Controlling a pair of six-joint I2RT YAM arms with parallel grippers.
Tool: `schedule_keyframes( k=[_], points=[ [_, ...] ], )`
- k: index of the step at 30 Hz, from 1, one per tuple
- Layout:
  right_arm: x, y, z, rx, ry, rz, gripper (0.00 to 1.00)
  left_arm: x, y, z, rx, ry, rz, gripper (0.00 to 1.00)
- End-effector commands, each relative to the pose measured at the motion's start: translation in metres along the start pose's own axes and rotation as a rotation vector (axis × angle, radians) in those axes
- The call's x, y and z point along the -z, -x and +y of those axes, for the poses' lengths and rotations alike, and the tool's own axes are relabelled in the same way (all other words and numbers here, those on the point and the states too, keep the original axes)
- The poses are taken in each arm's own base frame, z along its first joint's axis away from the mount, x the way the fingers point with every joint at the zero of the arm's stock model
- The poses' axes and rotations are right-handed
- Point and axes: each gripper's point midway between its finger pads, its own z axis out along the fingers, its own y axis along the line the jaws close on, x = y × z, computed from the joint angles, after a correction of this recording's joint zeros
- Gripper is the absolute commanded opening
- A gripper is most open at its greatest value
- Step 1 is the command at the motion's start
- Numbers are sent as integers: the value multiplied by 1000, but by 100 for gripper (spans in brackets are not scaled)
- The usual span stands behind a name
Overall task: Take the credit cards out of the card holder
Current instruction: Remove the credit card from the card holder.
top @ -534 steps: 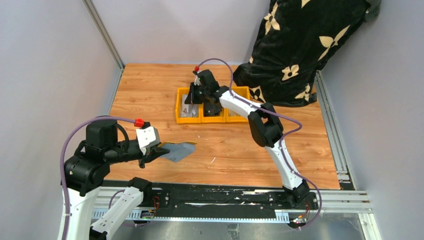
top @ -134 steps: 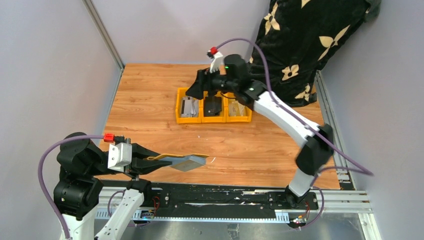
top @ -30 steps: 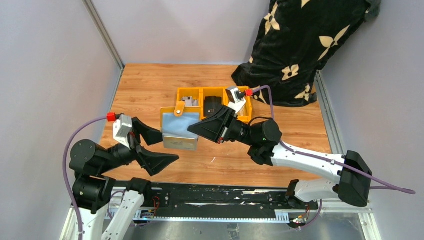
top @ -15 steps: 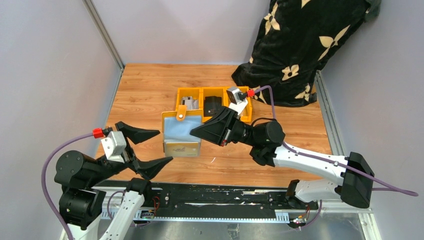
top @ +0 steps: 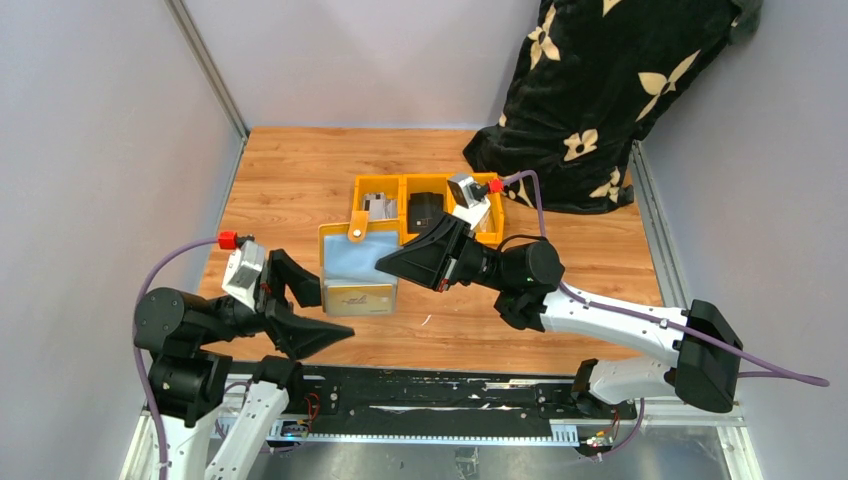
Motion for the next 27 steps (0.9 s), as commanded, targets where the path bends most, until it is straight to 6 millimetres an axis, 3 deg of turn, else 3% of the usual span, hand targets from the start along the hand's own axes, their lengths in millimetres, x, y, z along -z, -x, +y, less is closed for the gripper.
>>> schedule_keyframes(
  k=[1,3,5,7,9,13,18,22,27],
  points=[
    [-9,16,34,90,108,-48,0,-4,2,21,109,84,-40,41],
    [-7,9,24,103,82,-24,3,-5,2,31,108,125,-46,17],
    [-5,1,15,129,51,22,10,-3,-2,39,88,168,-29,1],
    [-3,-9,5,176,15,98,23,0,-5,39,38,173,1,0],
    [1,-19,-4,251,-31,196,48,3,-11,39,-19,176,46,0],
    [9,-33,-20,423,-109,420,61,13,-31,41,-123,184,186,0],
    [22,-43,-38,547,-175,657,61,23,-43,49,-171,215,299,0],
    [30,-48,-52,629,-232,775,52,24,-44,50,-173,215,313,0],
    [29,-52,-51,727,-244,846,48,22,-44,49,-137,200,314,0]
  ],
)
